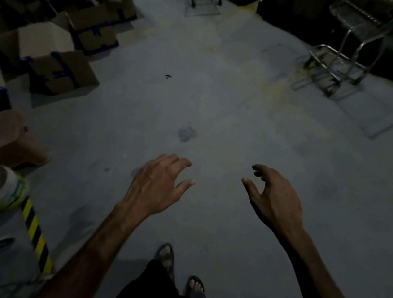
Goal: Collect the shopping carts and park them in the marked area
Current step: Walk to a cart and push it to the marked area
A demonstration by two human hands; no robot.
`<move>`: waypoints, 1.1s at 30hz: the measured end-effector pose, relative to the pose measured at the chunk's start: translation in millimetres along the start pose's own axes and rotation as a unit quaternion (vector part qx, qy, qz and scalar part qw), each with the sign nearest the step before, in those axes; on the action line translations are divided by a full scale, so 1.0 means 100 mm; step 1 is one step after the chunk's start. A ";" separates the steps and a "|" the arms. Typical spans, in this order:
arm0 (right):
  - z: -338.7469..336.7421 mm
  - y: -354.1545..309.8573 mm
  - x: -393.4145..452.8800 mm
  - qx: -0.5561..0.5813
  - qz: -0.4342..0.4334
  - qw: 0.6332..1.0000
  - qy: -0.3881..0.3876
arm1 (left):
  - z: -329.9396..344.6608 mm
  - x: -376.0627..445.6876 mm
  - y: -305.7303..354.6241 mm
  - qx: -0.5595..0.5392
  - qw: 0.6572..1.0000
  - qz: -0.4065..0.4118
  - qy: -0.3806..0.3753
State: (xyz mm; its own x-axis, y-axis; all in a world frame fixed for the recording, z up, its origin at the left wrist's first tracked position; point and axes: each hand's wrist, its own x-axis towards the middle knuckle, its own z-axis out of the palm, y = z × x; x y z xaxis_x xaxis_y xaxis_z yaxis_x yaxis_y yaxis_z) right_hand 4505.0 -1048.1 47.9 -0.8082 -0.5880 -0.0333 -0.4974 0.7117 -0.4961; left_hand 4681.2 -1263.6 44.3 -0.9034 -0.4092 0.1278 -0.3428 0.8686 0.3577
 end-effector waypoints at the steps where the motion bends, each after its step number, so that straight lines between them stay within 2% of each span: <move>1: 0.00 0.01 0.10 0.002 0.005 1.000 0.005 | 0.02 0.12 -0.03 -0.003 1.000 0.001 0.000; 13: 0.01 0.18 1.91 0.003 0.059 0.997 0.038 | 0.37 2.21 -0.54 -0.046 0.999 0.019 -0.020; 18: -0.14 0.18 2.78 0.009 0.100 0.993 0.063 | 0.39 3.40 -0.60 -0.052 0.995 0.073 -0.047; 26: -0.52 0.66 3.69 0.031 0.194 0.973 0.120 | 0.61 5.14 -0.05 -0.053 0.975 0.198 -0.087; 33: -0.83 1.57 4.52 0.038 0.248 0.955 0.155 | 1.24 6.47 0.64 -0.055 0.955 0.265 -0.119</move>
State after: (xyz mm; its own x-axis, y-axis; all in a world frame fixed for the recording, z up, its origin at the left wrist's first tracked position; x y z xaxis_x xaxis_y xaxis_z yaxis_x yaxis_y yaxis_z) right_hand 4035.7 -1170.8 26.9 -0.9990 -0.0345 -0.0273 -0.0139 0.8365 -0.5477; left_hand 4043.0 -1438.3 35.1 -0.9802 0.1654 0.1088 0.1954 0.8966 0.3973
